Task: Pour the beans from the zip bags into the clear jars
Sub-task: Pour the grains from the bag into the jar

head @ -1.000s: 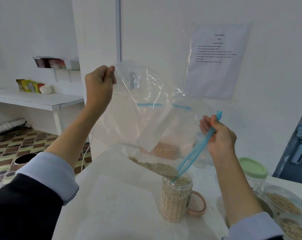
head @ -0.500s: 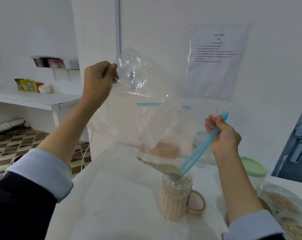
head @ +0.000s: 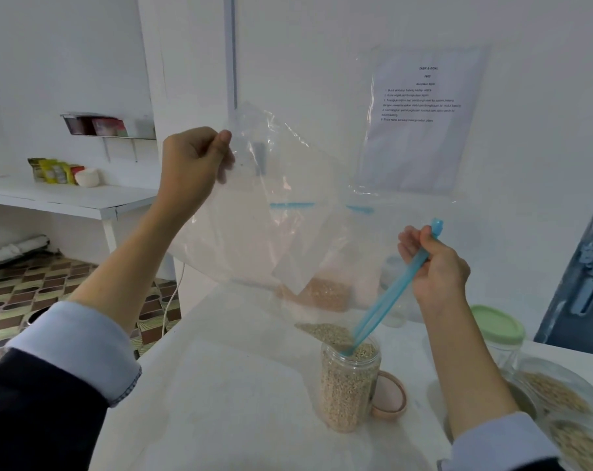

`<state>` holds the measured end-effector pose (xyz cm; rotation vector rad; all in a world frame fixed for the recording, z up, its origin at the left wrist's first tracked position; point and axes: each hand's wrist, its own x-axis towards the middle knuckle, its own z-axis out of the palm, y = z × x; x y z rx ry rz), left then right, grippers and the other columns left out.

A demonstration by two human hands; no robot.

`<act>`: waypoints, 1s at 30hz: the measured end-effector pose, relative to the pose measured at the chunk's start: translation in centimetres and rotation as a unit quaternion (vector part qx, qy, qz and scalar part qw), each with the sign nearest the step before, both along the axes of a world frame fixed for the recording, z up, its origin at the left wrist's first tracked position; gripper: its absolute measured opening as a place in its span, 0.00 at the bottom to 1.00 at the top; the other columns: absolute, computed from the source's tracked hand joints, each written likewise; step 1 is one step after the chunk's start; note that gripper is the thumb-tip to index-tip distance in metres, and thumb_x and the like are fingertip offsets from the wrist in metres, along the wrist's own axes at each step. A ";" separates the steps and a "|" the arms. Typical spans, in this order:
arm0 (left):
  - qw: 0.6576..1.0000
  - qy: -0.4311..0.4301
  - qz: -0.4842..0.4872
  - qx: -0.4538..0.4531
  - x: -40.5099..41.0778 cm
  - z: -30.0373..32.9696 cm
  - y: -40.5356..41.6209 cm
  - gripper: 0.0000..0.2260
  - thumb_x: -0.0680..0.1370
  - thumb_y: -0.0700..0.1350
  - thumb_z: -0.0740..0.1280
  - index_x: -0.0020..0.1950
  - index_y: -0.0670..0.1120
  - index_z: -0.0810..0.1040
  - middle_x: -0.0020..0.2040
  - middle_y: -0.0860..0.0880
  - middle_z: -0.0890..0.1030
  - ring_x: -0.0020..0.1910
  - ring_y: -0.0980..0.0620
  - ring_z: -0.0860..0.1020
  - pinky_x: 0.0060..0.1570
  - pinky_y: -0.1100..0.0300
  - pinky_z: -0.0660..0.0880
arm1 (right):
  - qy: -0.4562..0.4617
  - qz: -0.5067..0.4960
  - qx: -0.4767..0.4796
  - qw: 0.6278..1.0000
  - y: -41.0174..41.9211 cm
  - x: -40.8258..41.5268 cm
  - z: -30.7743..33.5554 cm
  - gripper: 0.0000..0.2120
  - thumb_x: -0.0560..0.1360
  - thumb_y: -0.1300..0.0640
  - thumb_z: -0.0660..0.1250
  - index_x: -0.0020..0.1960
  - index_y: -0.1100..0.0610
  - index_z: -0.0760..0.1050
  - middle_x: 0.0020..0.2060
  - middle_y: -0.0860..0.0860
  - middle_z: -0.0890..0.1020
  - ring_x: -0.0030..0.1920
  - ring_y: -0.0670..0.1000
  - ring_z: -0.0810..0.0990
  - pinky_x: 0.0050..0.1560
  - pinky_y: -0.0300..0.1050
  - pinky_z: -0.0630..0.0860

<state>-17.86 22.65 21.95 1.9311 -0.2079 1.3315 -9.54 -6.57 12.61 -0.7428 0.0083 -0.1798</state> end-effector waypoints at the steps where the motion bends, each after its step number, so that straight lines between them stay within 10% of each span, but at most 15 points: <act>1: 1.000 0.001 0.001 -0.003 0.0 0.1 0.1 0.17 0.81 0.45 0.61 0.33 0.46 0.75 0.30 0.40 0.77 0.26 0.56 0.71 0.36 0.61 0.71 | 0.001 0.000 0.001 1.000 0.0 0.0 0.0 0.05 0.76 0.64 0.68 0.41 0.64 0.76 0.30 0.52 0.84 0.31 0.48 0.83 0.37 0.41 0.81; 30: 1.000 -0.007 -0.023 0.003 0.6 1.5 -0.2 0.18 0.80 0.44 0.61 0.30 0.48 0.74 0.24 0.58 0.76 0.25 0.60 0.73 0.36 0.69 0.71 | -0.009 0.005 0.020 1.000 -0.5 0.2 -0.2 0.05 0.77 0.63 0.67 0.44 0.65 0.76 0.30 0.52 0.84 0.32 0.48 0.83 0.39 0.39 0.81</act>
